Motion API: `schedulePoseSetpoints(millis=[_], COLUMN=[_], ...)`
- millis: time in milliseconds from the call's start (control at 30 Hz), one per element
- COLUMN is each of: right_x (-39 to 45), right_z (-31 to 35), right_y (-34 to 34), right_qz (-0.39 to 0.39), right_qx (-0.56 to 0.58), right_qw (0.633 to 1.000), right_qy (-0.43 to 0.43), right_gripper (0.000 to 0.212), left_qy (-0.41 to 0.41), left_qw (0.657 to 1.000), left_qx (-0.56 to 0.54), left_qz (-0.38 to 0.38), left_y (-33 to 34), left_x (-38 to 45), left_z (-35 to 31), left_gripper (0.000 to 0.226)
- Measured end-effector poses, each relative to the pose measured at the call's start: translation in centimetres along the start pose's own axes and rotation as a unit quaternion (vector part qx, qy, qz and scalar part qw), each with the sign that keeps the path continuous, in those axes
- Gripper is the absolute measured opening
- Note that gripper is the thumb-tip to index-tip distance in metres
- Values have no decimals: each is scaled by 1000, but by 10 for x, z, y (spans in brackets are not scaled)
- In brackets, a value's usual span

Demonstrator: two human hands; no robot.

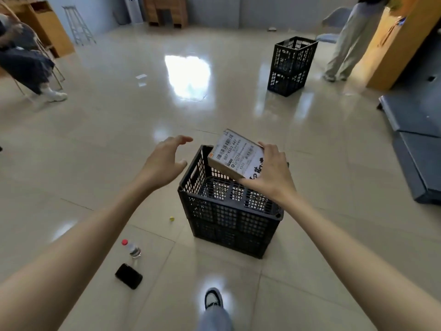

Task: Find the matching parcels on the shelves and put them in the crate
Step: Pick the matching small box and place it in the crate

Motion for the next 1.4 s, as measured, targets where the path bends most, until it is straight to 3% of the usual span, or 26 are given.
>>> schedulePoseSetpoints(millis=[100,333,533,1000,1400], right_x=[25,90,97,65,25], right_z=[-41,-130,-203,-345,-422], right_y=[24,90,150,298,367], right_qz=[27,98,165,323,452], right_qx=[-21,-61,-77,-138,-232], right_qw=[999,991,975,921,844], right_qy=[20,64,125,170,168], right_gripper=[107,97,96,93,91], left_qy=[1,-14,-29,-101,-157], left_qw=[1000,995,987,970,957], left_qx=[-8,-17,-27,-46,-54], left_qz=[19,98,155,218,236], left_y=[32,131,203,354,443], left_x=[40,142,185,206,191], left_z=[5,29,59,112,121], left_gripper=[53,54,54,51,50])
Point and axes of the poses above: each hand's wrist, its own x-axis towards the middle knuckle, its own y-axis out of the palm, z = x × y, the point moved 6 cm from there along x, towards the middle knuckle, and after that the axes turned 6 degrees about x, right-handed, at the moved point
